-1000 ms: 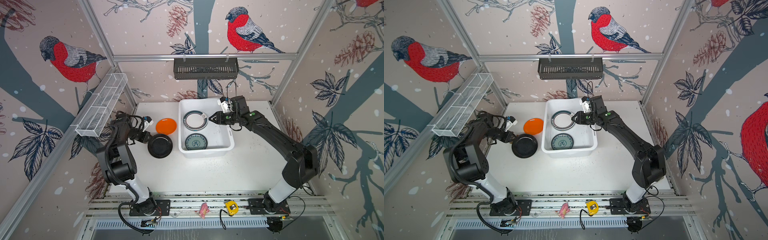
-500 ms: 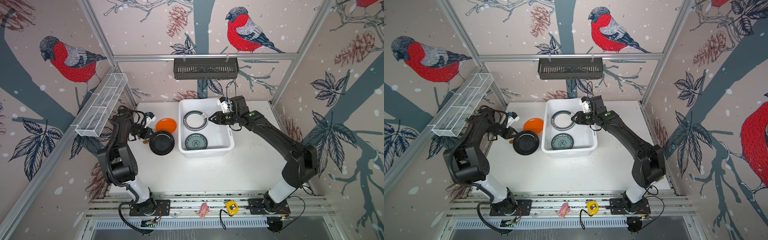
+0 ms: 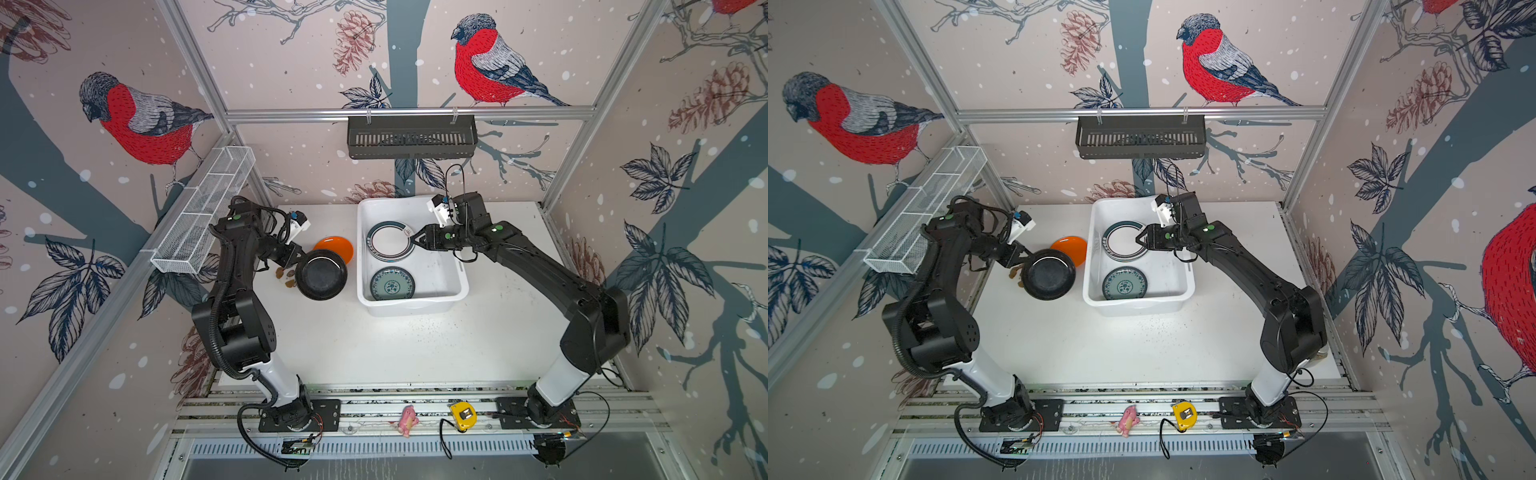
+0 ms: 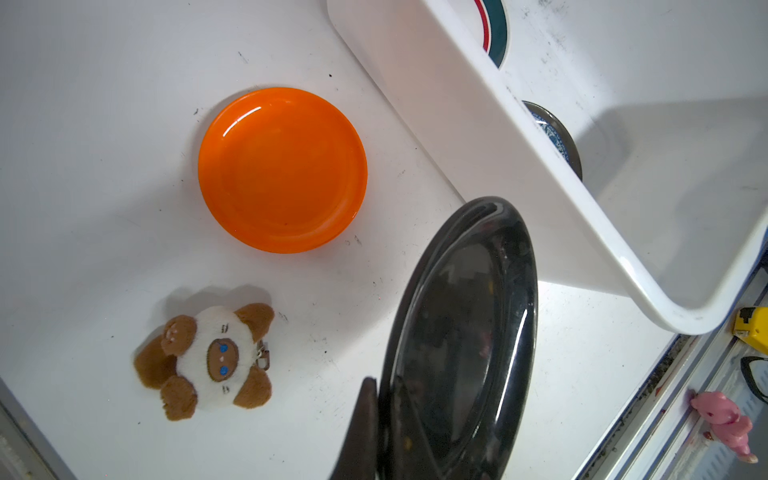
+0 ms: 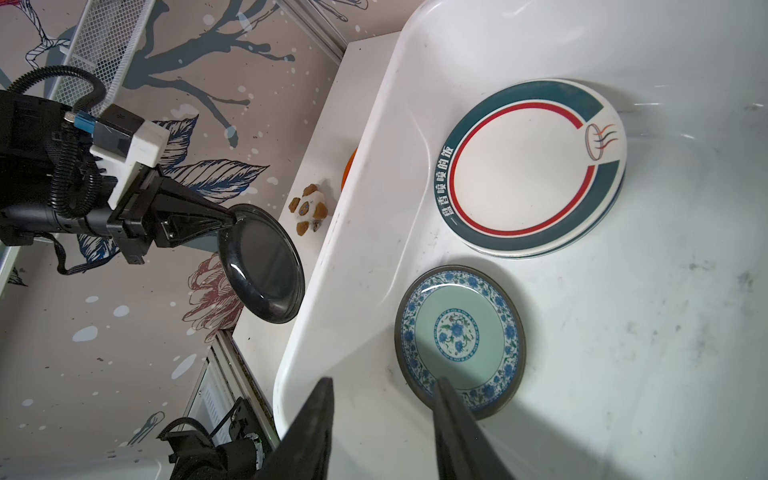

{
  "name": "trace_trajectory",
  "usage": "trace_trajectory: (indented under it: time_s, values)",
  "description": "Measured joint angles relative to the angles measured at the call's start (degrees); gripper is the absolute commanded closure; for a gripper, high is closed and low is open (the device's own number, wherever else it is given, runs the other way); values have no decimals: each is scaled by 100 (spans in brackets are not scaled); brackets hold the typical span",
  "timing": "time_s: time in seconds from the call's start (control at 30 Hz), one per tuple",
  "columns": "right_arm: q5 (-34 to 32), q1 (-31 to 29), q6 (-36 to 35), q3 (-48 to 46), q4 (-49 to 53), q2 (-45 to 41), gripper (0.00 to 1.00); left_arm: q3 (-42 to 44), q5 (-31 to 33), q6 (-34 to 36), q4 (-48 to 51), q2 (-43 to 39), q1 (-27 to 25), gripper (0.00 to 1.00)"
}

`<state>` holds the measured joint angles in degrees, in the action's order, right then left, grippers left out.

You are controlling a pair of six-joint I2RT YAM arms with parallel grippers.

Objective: Place the plates into the plastic bin on the countertop
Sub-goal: 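Lift the black plate toward the bin while the right gripper reaches toward it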

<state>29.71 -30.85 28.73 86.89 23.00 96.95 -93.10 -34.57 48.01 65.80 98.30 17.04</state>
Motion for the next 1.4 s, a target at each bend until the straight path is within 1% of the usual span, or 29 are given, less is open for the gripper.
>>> trace_trajectory:
  time_s: [0.27, 0.6, 0.87, 1.23, 1.4]
  values:
    - [-17, -293, 2, 83, -131, 107, 59, -411, -35, 39, 345, 7, -63, 100]
    - [-87, -702, 131, 76, -717, 96, 59, -951, -291, 46, 728, -26, -103, 100]
    - [-90, -1067, 251, 393, -994, 446, 58, -1344, -494, 111, 1012, -81, -142, 100]
    - [-160, -1429, 273, 807, -1281, 846, 58, -1427, -769, 79, 1113, -345, -483, 100]
    - [-166, -1523, 273, 855, -1311, 916, 58, -1429, -833, -7, 1113, -361, -527, 100]
